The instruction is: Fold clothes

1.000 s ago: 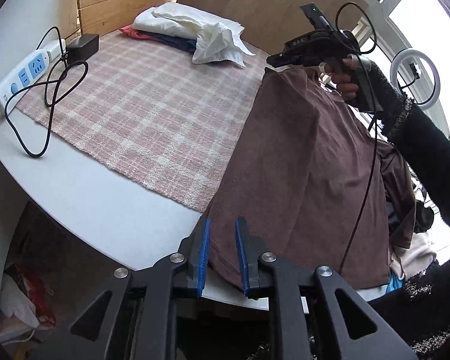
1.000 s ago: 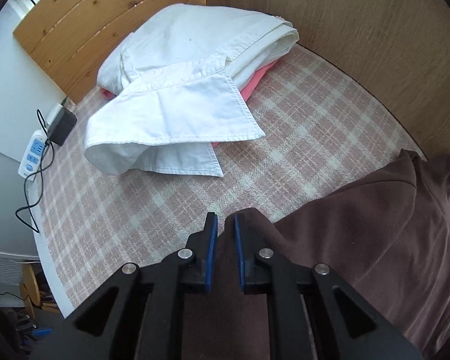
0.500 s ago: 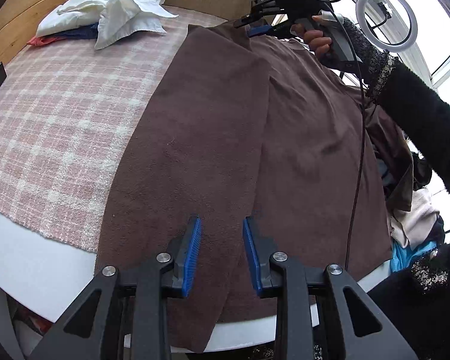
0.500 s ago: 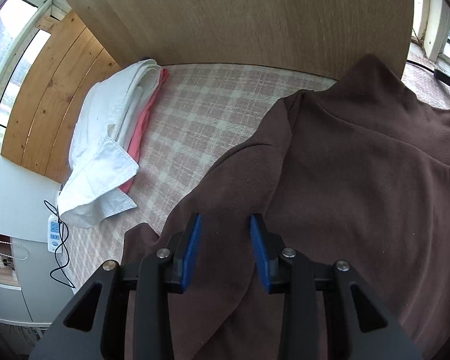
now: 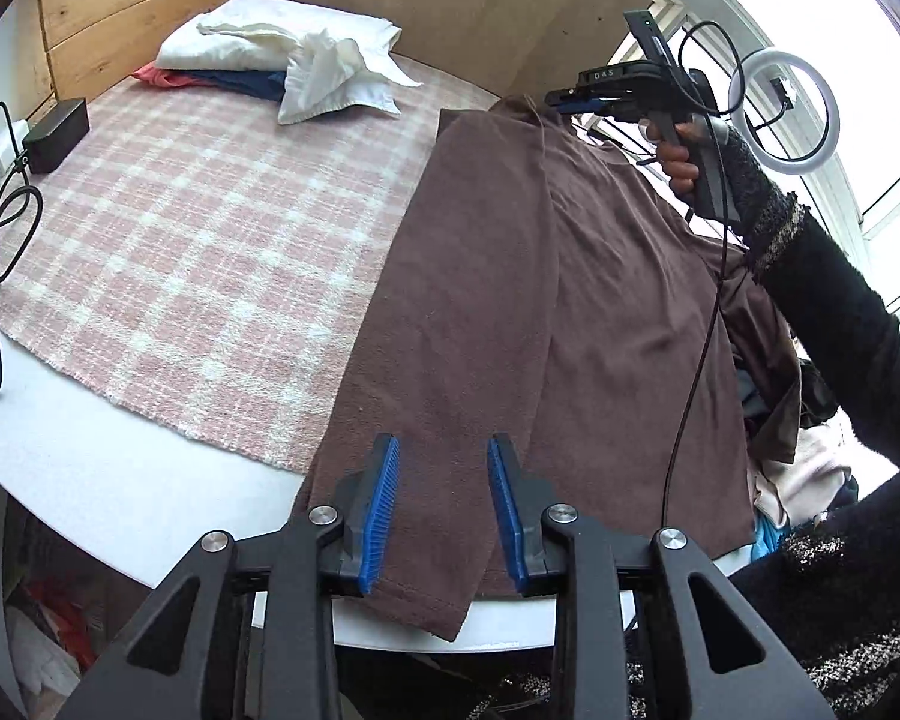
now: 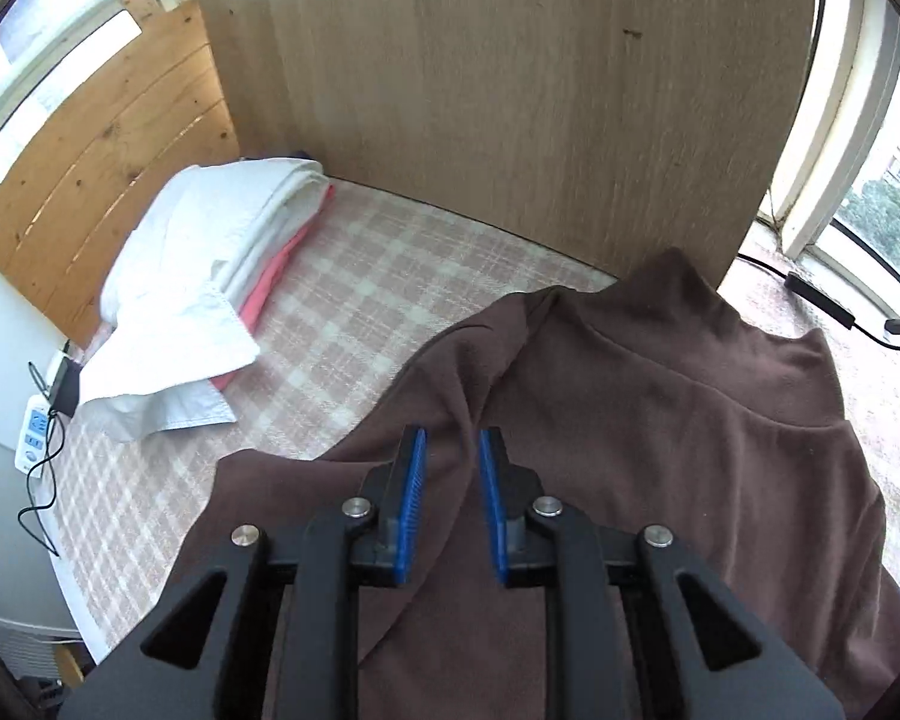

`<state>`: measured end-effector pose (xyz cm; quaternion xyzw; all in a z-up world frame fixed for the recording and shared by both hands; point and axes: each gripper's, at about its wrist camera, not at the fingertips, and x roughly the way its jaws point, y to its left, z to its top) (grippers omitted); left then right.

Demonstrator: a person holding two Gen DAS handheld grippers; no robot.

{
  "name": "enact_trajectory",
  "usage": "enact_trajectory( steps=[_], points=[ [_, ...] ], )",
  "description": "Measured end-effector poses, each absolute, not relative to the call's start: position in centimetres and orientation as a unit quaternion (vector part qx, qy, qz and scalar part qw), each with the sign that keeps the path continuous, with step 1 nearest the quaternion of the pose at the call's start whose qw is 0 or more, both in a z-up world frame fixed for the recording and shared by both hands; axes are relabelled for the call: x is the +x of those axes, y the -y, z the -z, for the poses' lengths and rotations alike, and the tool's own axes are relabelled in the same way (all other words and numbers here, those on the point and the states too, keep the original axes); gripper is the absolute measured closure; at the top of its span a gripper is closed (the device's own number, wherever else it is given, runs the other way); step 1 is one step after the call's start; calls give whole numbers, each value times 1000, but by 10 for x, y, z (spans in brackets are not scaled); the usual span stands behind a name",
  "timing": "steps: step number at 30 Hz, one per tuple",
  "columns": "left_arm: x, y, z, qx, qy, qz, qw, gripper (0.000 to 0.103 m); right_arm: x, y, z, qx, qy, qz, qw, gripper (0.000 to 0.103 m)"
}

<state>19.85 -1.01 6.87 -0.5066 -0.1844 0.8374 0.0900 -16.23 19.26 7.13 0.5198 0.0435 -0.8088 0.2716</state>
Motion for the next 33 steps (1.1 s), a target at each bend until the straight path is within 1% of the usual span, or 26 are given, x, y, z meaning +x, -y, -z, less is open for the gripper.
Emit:
enact_trajectory(
  steps=[1,3,6,9,10,11,12,13,14,15,16,18,24,26,28,29,30,31,32,33],
  points=[
    [198,12,-64,-514,180,-835,83,74,-152,-185,-70,520,-51,802,288,84],
    [197,15,-52,-526,176,-828,77,74,-143,-168,-58,523,-80,799,287,84],
    [202,20,-37,-538,176,-822,63,74,-161,-163,-29,543,-96,799,241,84],
    [213,27,-45,-521,178,-833,49,74,-179,-173,-12,574,-88,787,208,84],
    [216,31,-48,-513,181,-838,46,72,-180,-176,-18,577,-76,788,199,84],
    [218,34,-52,-504,185,-843,44,65,-178,-176,-26,578,-64,789,200,84],
    [221,38,-55,-495,188,-847,41,56,-173,-174,-35,575,-48,788,213,83],
    [221,40,-56,-491,189,-849,41,55,-169,-171,-44,573,-32,787,227,75],
    [218,37,-53,-495,184,-848,43,55,-163,-166,-52,570,-21,785,241,70],
    [214,33,-50,-501,173,-847,47,55,-158,-157,-57,568,-19,783,254,62],
    [211,29,-47,-506,163,-845,50,55,-152,-147,-61,567,-22,780,266,60],
    [209,25,-40,-516,152,-841,57,55,-144,-126,-62,569,-40,773,278,60],
    [210,21,-29,-525,156,-834,68,55,-138,-85,-38,603,-74,752,255,60],
    [212,17,-31,-524,143,-836,70,57,-137,-79,-31,611,-90,750,239,60],
    [213,13,-31,-524,131,-839,67,65,-135,-75,-23,617,-106,747,222,61],
    [215,12,-31,-523,128,-840,67,73,-134,-74,-21,617,-112,748,217,62],
    [216,13,-33,-521,130,-841,70,86,-132,-75,-22,613,-118,751,215,73],
    [218,13,-34,-518,132,-842,72,90,-131,-76,-22,609,-124,754,213,81],
    [219,12,-36,-515,133,-844,75,92,-130,-79,-24,606,-121,756,217,84],
    [220,10,-40,-509,130,-847,77,93,-130,-85,-26,607,-106,755,225,91]
  ],
)
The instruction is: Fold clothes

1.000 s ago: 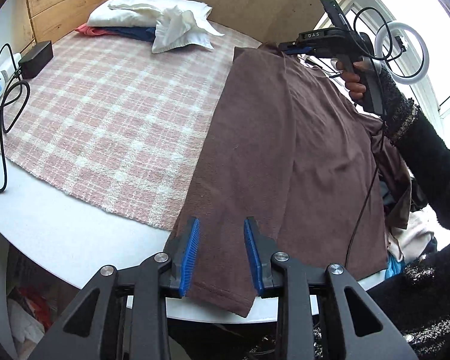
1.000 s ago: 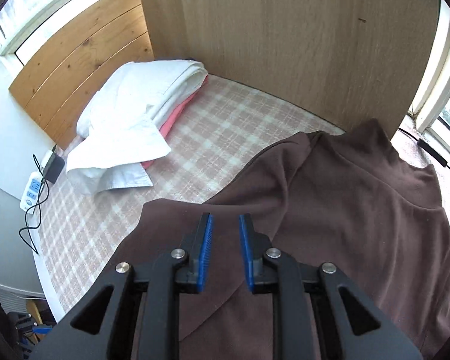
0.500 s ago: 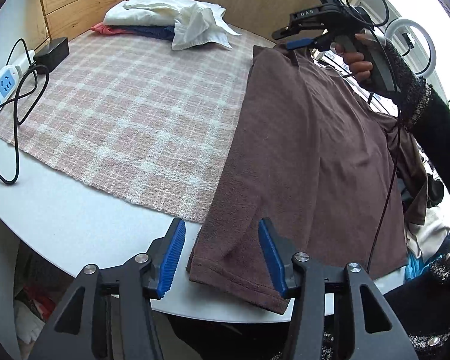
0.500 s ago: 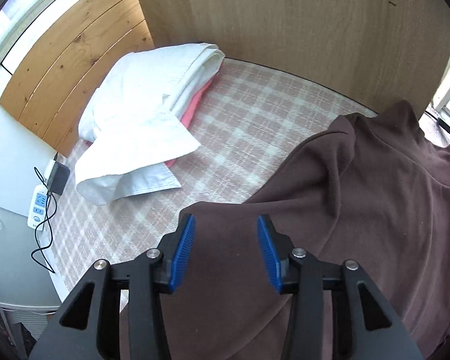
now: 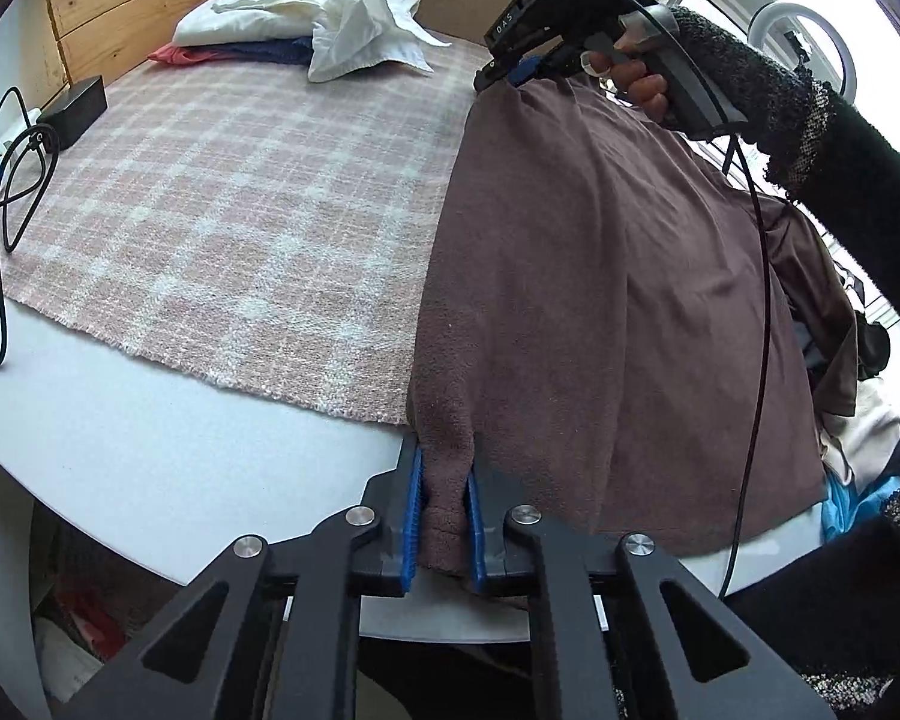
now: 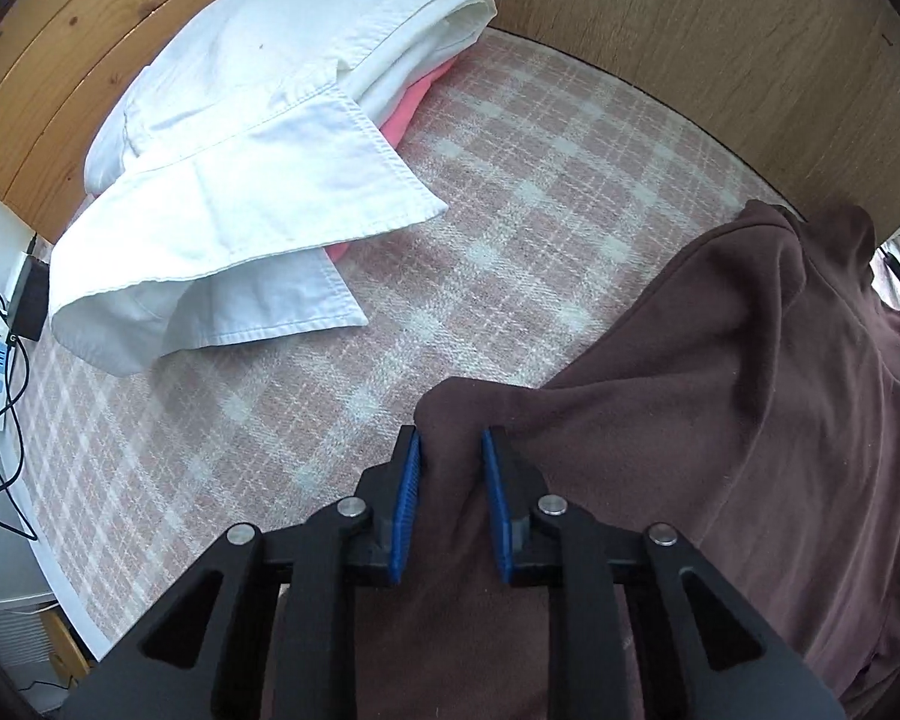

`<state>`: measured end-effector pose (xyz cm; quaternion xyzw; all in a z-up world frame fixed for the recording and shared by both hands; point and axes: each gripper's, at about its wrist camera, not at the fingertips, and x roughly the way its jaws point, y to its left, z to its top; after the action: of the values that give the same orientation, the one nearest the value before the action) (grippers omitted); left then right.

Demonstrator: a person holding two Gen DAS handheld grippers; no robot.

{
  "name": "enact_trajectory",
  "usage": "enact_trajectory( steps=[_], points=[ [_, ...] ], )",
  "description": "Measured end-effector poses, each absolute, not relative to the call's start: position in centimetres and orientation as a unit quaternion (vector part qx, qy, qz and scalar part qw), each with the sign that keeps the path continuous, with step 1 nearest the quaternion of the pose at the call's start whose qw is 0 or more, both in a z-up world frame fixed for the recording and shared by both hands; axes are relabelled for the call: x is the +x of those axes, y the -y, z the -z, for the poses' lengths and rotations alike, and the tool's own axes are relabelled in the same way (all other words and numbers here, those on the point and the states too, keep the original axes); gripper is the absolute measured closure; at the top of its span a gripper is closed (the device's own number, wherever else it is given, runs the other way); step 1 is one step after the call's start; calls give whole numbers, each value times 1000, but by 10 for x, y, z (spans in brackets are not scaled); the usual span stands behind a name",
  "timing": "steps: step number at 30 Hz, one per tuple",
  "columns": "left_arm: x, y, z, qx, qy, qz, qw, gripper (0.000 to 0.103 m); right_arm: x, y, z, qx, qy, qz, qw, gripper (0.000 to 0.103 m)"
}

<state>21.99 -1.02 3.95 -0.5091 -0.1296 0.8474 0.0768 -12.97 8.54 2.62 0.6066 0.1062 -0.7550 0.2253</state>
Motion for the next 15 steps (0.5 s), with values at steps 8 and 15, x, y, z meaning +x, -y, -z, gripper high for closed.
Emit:
enact_trajectory(
  steps=[8,15],
  points=[
    [241,-34,-96,-457,105,-872,138,94,-120,-181,-71,569,67,773,274,96],
    [243,-100,-103,-463,68,-856,221,94,-112,-270,-74,537,153,795,236,96]
  ],
)
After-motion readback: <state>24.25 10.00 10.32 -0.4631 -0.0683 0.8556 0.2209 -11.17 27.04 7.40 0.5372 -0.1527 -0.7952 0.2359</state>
